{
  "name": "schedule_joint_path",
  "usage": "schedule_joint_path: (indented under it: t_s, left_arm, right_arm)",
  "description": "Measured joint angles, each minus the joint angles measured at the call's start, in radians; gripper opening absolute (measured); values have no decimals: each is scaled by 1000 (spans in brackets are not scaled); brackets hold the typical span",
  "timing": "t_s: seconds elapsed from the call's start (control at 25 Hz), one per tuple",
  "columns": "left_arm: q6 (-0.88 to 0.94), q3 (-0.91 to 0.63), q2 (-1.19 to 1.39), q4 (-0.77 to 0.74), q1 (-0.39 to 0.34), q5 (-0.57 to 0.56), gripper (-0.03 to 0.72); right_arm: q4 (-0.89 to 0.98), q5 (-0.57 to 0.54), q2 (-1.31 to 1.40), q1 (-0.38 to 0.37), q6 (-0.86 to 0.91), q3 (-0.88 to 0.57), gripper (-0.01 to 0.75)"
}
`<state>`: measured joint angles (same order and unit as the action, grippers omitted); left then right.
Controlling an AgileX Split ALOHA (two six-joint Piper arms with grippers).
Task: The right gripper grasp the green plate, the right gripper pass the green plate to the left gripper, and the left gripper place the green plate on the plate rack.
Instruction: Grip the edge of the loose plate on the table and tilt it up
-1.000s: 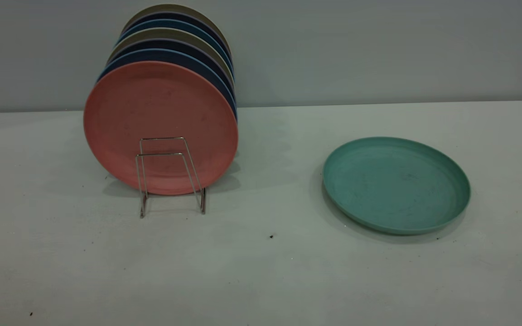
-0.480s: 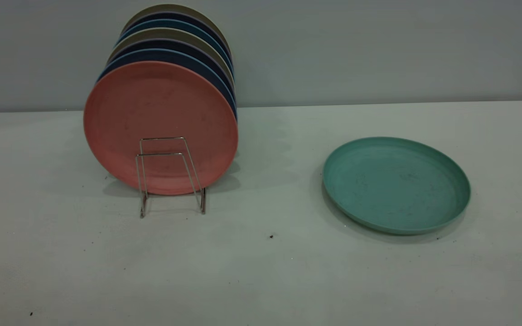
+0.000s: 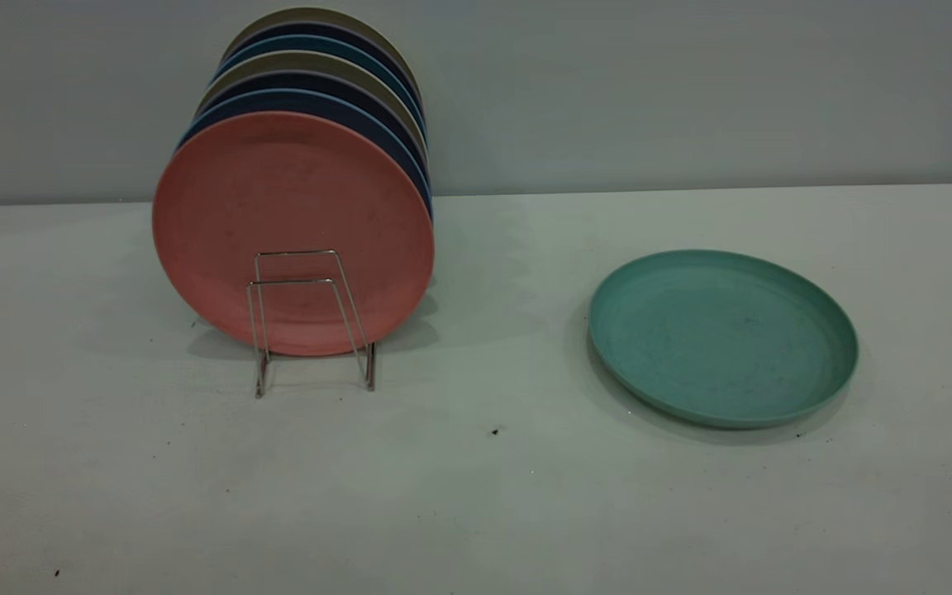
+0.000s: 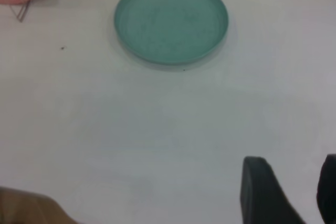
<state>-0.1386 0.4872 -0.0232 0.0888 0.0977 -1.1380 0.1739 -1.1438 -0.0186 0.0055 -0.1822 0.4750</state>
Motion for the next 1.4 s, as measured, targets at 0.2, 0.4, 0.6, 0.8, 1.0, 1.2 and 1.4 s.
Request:
schedule_joint_path:
  t_s: [0.2, 0.4, 0.6, 0.8, 1.0, 1.2, 1.4]
  left_arm:
    - [-2, 14, 1, 3, 0, 92, 495]
    - [-10, 17, 116, 24, 0, 251, 495]
    - [-34, 17, 374, 73, 0, 394, 495]
    - [-174, 17, 624, 279, 0, 512, 495]
    - [-376, 29, 821, 495, 0, 573, 495]
    - [-457, 30, 919, 606, 0, 621, 495]
    - [-470, 30, 928, 622, 0, 630, 495]
  right_arm:
    - [-11, 12, 0, 0, 31, 2, 249]
    - [33, 142, 87, 0, -2, 16, 273]
    - [223, 382, 368, 0, -141, 17, 385]
    - [533, 579, 728, 0, -387, 17, 429]
    - [862, 640, 1112, -3, -755, 70, 425]
    - [1107, 624, 1494, -87, -1037, 190, 425]
    - [1201, 507, 1870, -190, -1158, 351, 425]
